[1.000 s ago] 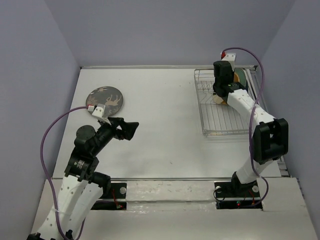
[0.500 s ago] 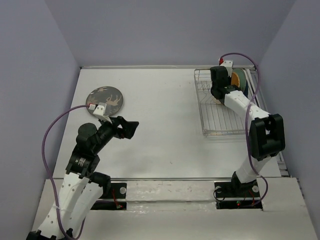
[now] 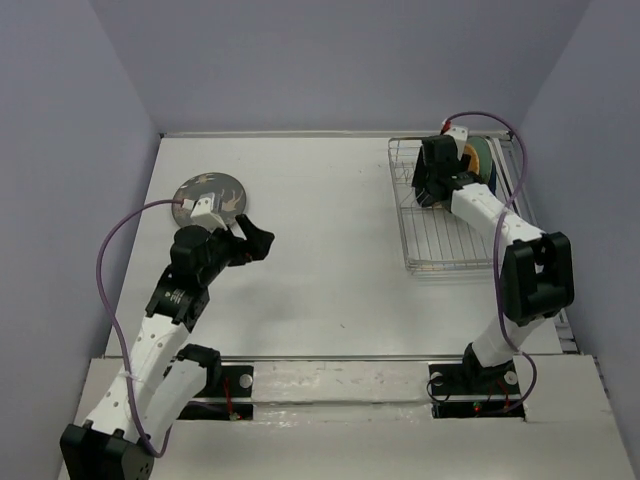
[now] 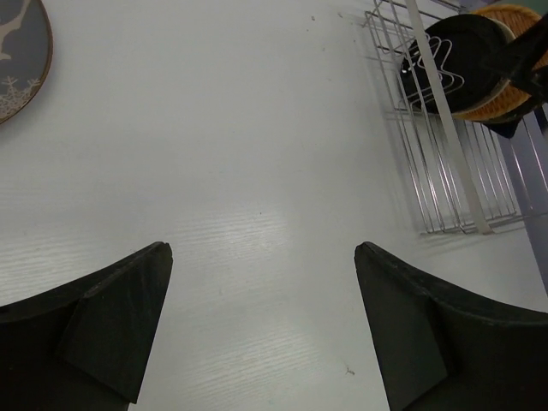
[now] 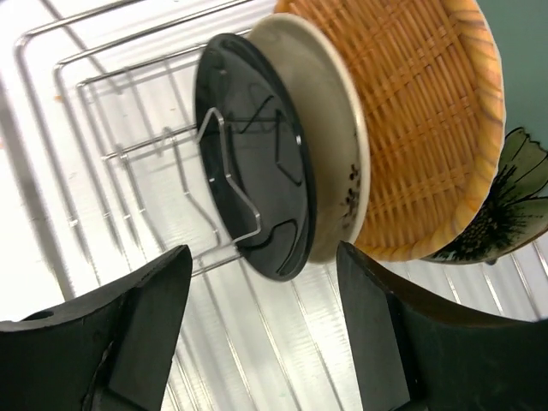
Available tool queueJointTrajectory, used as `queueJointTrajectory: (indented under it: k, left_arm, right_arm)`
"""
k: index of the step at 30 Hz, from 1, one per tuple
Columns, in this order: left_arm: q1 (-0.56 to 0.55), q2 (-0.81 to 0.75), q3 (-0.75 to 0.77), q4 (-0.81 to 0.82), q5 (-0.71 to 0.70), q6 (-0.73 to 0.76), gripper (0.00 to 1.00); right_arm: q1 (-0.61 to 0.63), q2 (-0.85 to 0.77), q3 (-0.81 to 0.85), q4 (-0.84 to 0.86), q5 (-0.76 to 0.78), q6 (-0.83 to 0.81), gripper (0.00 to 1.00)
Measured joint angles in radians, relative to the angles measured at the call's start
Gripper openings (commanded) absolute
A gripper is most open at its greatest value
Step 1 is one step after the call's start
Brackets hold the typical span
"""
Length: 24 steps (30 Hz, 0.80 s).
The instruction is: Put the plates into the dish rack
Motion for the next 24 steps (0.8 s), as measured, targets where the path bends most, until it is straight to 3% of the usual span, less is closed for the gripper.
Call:
queueJointTrajectory:
  k: [7,14,24]
  left_arm:
    - [0.018,0.173,0.000,0.086,-0.081,-0.113,0.99]
    - [0.154,0.296,-0.081,0.220,-0.131,-0.283,0.97]
    - [0.331,0.436,-0.118,0.357,-0.270,-0.412,0.92]
  right_arm:
    - [0.009,-0.220,-0.070,0.002,-0.190,0.074,0.75]
    - [0.075,-0.501,-0.285,0.063,-0.353,0.124,0.75]
    - [0.207,-0.642,-0.484,0.140,-0.506,0.188,0.74]
